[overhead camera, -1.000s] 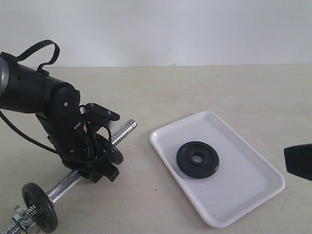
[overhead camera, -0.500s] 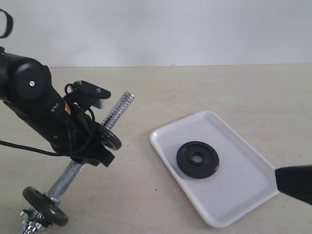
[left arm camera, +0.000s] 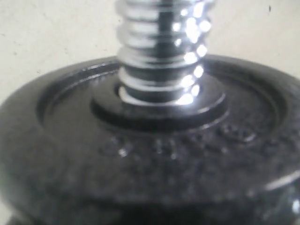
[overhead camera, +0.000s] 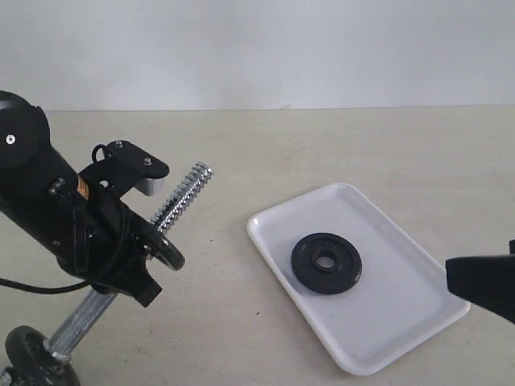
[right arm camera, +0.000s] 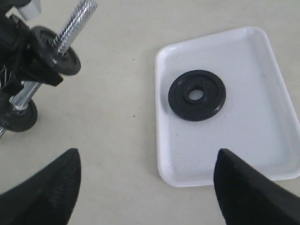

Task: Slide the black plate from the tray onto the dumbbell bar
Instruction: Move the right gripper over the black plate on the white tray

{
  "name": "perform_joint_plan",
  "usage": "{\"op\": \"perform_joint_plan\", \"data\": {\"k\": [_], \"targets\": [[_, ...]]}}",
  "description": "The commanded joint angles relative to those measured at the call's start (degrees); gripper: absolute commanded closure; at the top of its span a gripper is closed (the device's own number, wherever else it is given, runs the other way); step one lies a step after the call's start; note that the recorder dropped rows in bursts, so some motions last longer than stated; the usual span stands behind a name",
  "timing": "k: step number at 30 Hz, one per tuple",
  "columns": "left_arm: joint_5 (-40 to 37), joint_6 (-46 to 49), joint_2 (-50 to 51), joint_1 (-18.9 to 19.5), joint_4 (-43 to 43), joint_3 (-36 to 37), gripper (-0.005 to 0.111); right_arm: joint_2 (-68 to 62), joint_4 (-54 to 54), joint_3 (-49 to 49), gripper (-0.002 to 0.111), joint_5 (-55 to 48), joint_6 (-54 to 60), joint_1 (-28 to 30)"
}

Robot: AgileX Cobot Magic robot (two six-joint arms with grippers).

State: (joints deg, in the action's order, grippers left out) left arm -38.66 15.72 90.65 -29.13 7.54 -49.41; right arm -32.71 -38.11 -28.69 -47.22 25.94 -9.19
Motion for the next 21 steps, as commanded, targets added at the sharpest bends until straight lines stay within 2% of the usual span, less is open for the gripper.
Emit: {"op": "perform_joint_plan", "data": {"k": [1, 3, 5, 8, 12, 17, 21], "targets": [[1.9, 4.1, -2.8, -0.2, 6.5, 0.5, 0.102, -0.6, -0.6, 0.2, 0.046, 4.2, 0.6, 0.0], [2.6, 7.3, -2.8, -0.2, 10.3, 0.8, 0.102, -1.8, -1.0, 0.2, 0.053, 4.8, 0.6, 0.0], [3.3, 9.8, -2.8, -0.2, 13.5, 0.8, 0.102, -3.9, -1.0, 0.0, 0.056, 4.7, 1.1, 0.0], [4.0, 13.2, -2.8, -0.2, 17.4, 0.8, 0.102, -8.4, -2.2, 0.0, 0.052, 5.1, 1.8, 0.0], [4.1, 13.7, -2.8, -0.2, 18.3, 0.8, 0.102, -14.4, -2.9, 0.0, 0.045, 6.5, 2.0, 0.0], [4.3, 14.3, -2.8, -0.2, 18.4, 0.8, 0.102, -20.2, -4.8, -0.1, 0.045, 8.7, 4.1, 0.0], [4.7, 14.3, -2.8, -0.2, 18.4, 0.8, 0.102, -23.2, -10.3, -0.1, 0.045, 11.2, 10.9, 0.0]]}}
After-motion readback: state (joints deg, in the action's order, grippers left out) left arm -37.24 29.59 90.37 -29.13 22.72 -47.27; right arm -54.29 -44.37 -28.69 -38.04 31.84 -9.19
